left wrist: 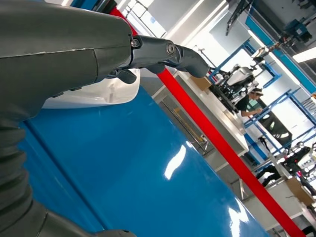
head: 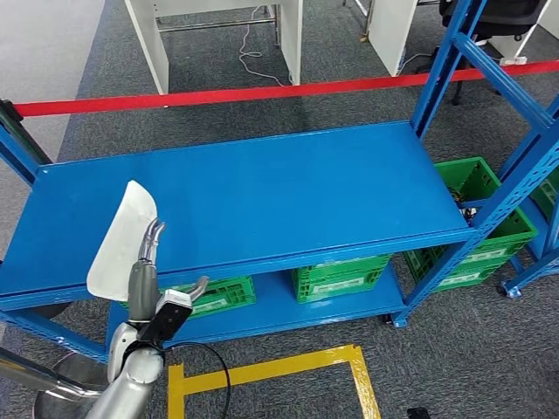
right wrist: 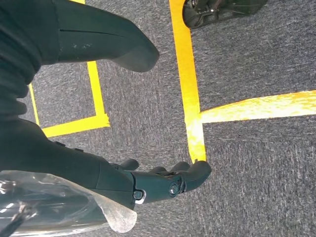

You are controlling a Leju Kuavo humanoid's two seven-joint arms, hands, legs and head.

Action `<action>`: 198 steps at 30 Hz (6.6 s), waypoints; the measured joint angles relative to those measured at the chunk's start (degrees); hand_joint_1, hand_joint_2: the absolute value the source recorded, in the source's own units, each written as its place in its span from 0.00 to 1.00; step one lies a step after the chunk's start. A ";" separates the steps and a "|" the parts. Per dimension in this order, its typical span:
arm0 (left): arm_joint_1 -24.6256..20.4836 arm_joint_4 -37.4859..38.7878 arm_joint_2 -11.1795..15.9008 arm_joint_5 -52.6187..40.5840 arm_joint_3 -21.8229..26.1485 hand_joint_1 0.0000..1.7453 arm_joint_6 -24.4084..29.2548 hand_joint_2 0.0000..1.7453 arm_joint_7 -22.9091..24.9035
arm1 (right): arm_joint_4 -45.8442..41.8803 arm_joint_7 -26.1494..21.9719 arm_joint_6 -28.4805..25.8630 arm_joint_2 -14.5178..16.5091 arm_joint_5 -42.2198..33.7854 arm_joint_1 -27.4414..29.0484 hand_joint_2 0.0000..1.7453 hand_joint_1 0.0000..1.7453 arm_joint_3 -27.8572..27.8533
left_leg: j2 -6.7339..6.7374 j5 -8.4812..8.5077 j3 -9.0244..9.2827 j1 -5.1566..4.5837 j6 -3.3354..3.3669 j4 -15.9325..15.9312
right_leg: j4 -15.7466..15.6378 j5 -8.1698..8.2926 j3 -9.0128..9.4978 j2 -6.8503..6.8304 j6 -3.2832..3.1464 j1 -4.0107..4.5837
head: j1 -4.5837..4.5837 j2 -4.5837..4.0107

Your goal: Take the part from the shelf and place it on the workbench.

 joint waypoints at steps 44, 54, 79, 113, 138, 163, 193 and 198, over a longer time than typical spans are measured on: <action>-8.32 6.32 -0.63 -38.94 9.84 0.00 3.41 1.00 20.50 | 0.02 2.49 2.11 0.02 5.85 -0.20 1.00 0.00 -1.38 | 0.00 0.00 -0.05 0.01 0.00 0.04 | 0.01 0.03 0.00 0.00 0.05 0.01 | -0.01 0.00; -9.70 8.43 0.27 -42.03 11.11 0.00 3.41 1.00 26.44 | 0.02 2.99 2.69 0.02 6.79 -0.28 1.00 0.00 -1.57 | 0.01 0.00 -0.06 0.00 0.00 0.06 | 0.00 0.04 0.01 0.01 0.06 0.00 | -0.02 0.00; -16.41 20.26 5.17 -47.39 9.51 0.23 3.37 1.00 37.35 | 0.02 3.54 3.78 0.02 8.52 -0.71 1.00 0.00 -2.53 | 0.02 0.01 -0.07 0.01 0.00 0.10 | 0.01 0.05 0.08 0.03 0.07 0.01 | -0.02 0.00; -16.35 22.35 7.81 -42.28 9.07 1.00 2.73 1.00 32.14 | 0.02 3.42 4.17 0.02 10.66 -0.79 1.00 0.00 -3.71 | 0.02 0.02 -0.02 0.01 -0.02 0.11 | 0.01 0.05 0.08 0.03 0.07 0.02 | -0.02 0.00; 1.55 -9.75 6.18 -6.80 4.57 1.00 -3.59 1.00 9.63 | 0.02 2.74 3.39 0.34 11.79 -0.35 1.00 0.00 -7.11 | 0.09 -0.04 -0.17 0.01 0.03 0.13 | 0.00 0.04 -0.08 0.09 0.08 0.01 | -0.02 0.00; 25.29 -37.70 3.90 10.34 3.67 1.00 0.27 1.00 -2.13 | 0.04 -3.07 3.99 2.01 13.52 0.10 1.00 0.00 -9.90 | 0.60 2.00 -1.23 0.40 2.44 -0.68 | 13.97 -5.39 -6.52 0.07 2.89 -0.56 | 0.43 0.00; 23.26 -34.01 0.01 10.90 3.83 1.00 -2.04 1.00 -3.96 | 0.07 -5.43 16.93 0.16 12.11 0.11 1.00 0.00 -14.21 | 0.41 4.36 -5.11 -0.18 2.74 -0.07 | 15.10 -6.06 -7.38 0.47 2.73 0.03 | 0.70 0.00; 23.39 -33.79 0.02 11.38 3.51 1.00 -1.33 1.00 -4.01 | 0.07 -5.50 17.45 -0.04 13.13 -0.06 1.00 0.00 -14.19 | 0.50 5.78 -8.13 -0.36 1.82 1.98 | 0.69 -2.71 4.36 0.41 2.58 -0.04 | 0.70 0.00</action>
